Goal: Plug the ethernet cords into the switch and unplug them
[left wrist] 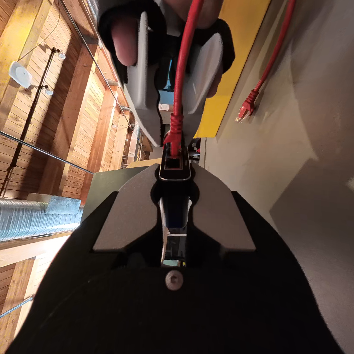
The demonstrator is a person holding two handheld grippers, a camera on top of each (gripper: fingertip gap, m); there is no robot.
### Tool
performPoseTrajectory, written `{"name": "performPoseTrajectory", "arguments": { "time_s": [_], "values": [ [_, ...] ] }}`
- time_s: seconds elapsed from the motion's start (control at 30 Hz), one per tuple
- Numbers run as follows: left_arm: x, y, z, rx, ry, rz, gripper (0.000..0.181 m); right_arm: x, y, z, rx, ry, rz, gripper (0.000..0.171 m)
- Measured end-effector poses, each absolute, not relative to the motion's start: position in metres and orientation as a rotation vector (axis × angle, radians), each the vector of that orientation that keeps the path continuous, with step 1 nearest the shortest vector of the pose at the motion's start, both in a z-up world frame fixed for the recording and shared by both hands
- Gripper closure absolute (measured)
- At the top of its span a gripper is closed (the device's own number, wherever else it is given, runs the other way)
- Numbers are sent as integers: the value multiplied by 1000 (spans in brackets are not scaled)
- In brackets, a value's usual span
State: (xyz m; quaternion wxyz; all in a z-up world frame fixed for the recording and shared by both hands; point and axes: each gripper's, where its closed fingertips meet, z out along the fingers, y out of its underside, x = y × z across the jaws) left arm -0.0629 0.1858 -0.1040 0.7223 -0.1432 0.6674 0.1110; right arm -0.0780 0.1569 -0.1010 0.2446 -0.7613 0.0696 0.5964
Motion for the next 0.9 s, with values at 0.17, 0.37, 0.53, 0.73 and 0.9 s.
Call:
{"name": "performPoseTrajectory", "arguments": {
  "time_s": [0.17, 0.37, 0.53, 0.73, 0.9],
  "values": [
    [-63, 185, -104, -310, 1471, 254, 156, -79, 158, -102, -2073, 193, 1628, 158],
    [-63, 185, -103, -317, 1469, 265, 156, -79, 156, -103, -2101, 52, 1474, 160],
    [-63, 186, -104, -320, 1474, 269, 156, -79, 158, -105, -2117, 27, 1422, 160],
    [-62, 185, -107, -320, 1491, 259, 156, -76, 158, -105, -2196, -121, 1123, 157],
    [-62, 188, -109, -340, 1502, 262, 156, -76, 155, -108, -2229, -338, 705, 148]
  ]
}}
